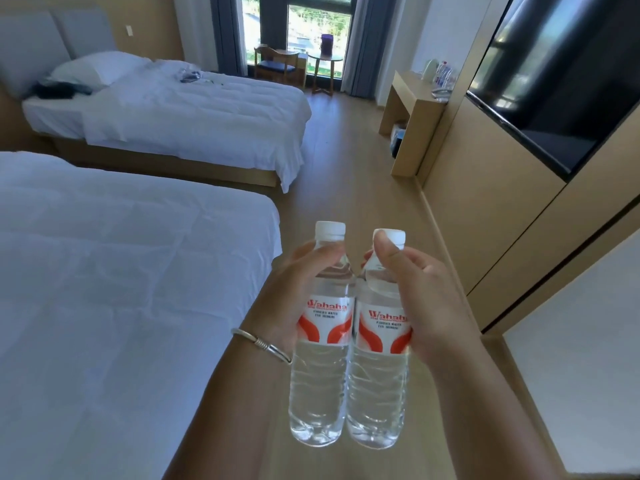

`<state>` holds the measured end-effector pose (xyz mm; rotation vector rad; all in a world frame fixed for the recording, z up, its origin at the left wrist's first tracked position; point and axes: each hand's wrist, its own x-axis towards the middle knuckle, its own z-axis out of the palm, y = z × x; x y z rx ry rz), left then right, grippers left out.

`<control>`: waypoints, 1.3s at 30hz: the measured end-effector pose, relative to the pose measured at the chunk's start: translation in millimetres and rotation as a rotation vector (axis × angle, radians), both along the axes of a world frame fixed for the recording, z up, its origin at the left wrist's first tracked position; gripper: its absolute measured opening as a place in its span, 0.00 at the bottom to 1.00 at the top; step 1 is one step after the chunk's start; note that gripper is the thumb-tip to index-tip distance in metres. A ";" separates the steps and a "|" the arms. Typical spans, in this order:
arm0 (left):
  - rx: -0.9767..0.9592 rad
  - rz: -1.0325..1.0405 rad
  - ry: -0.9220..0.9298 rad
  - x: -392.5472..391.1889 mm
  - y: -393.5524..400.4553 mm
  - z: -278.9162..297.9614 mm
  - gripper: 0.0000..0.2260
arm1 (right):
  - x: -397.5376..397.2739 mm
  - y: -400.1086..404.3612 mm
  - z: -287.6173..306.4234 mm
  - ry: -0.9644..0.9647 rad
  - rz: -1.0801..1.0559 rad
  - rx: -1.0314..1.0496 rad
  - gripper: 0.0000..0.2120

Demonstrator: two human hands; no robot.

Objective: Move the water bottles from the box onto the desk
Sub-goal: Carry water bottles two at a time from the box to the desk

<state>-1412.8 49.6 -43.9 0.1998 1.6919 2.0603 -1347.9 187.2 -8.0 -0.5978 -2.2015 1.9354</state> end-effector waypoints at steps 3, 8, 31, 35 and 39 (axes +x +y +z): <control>-0.035 0.040 0.021 -16.8 14.1 -1.7 0.16 | -23.3 16.3 -7.7 0.011 0.025 -0.050 0.20; -0.079 0.109 0.058 -55.0 59.9 9.3 0.19 | -68.2 67.1 -7.8 0.038 0.098 -0.109 0.20; -0.061 0.041 0.082 -287.7 331.4 27.0 0.08 | -303.9 346.6 -6.4 0.064 0.081 -0.235 0.18; -0.012 0.015 0.050 -357.6 365.1 18.4 0.14 | -367.8 377.9 -12.1 0.053 0.041 -0.203 0.20; 0.023 -0.009 0.044 -436.6 389.5 15.6 0.12 | -446.5 400.1 -6.6 0.044 -0.010 -0.174 0.19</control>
